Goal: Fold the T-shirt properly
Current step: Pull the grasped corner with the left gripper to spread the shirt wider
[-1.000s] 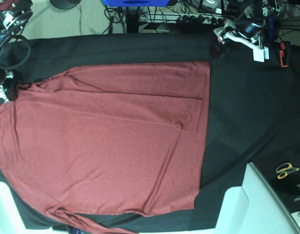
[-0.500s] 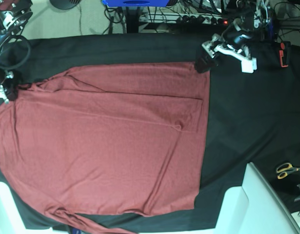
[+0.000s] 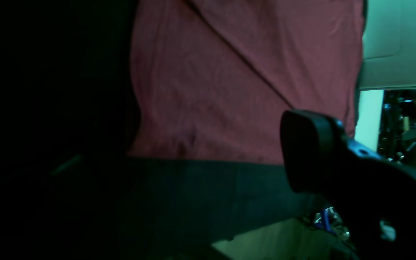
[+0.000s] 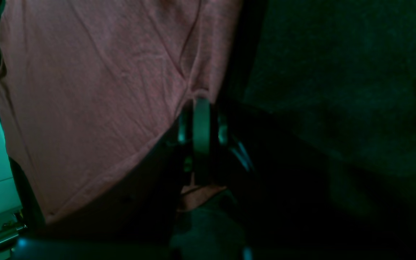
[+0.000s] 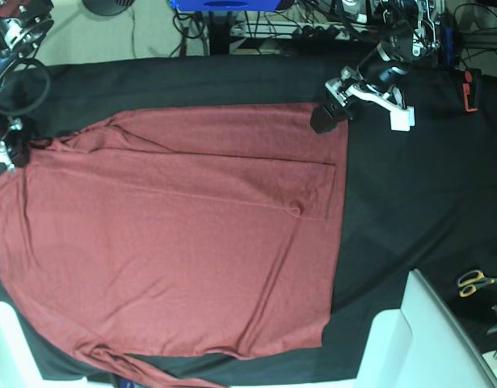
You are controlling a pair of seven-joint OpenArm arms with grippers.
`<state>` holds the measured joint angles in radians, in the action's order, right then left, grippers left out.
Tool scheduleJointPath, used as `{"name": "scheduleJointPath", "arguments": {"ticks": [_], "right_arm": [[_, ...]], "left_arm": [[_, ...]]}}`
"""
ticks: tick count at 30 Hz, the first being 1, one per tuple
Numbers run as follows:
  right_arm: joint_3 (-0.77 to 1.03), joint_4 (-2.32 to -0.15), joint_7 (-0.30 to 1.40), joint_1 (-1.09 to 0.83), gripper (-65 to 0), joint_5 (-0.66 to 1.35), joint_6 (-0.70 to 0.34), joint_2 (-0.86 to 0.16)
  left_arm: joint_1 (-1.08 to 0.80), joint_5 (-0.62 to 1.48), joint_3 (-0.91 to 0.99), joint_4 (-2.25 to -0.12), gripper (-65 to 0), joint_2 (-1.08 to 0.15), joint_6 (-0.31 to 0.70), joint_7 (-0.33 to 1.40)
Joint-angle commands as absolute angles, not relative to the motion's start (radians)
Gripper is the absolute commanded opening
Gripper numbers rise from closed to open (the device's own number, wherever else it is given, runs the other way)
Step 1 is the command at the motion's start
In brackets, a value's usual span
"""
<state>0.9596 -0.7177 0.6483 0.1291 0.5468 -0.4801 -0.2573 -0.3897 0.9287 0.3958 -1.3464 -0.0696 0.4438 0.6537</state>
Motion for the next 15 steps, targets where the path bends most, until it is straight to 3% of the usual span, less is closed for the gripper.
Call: {"name": "scheduleJointPath", "arguments": {"ticks": [1, 4, 6, 7, 10, 11, 15], "right_arm": [[0.957, -0.722, 0.665, 0.131, -64.4, 0.527, -0.472, -0.272], [0.957, -0.722, 0.665, 0.131, -64.4, 0.527, -0.472, -0.272], [0.955, -0.722, 0.665, 0.131, -64.4, 0.527, -0.472, -0.272], [0.955, -0.722, 0.665, 0.131, -64.4, 0.527, -0.472, -0.272], [0.957, -0.722, 0.665, 0.131, -64.4, 0.527, -0.472, -0.272], [0.958, -0.722, 0.665, 0.13, -64.4, 0.527, -0.472, -0.272], [0.963, -0.762, 0.665, 0.104, -64.4, 0.53, -0.472, -0.269]], "left_arm": [[-0.389, 0.903, 0.395, -1.334, -3.5, -0.073, 0.42, 0.671], [-0.383, 0.903, 0.395, -1.31, -5.9, -0.073, 0.42, 0.671], [-0.371, 0.903, 0.394, -1.305, -16.1, -0.073, 0.42, 0.671], [-0.371, 0.903, 0.394, -1.303, -23.0, -0.073, 0.42, 0.671], [-0.364, 0.903, 0.394, -1.302, -56.6, -0.073, 0.42, 0.671], [-0.364, 0.905, 0.394, -1.303, -65.0, -0.073, 0.42, 0.671], [-0.375, 0.909, 0.406, -1.307, -65.0, -0.082, 0.42, 0.673]]}}
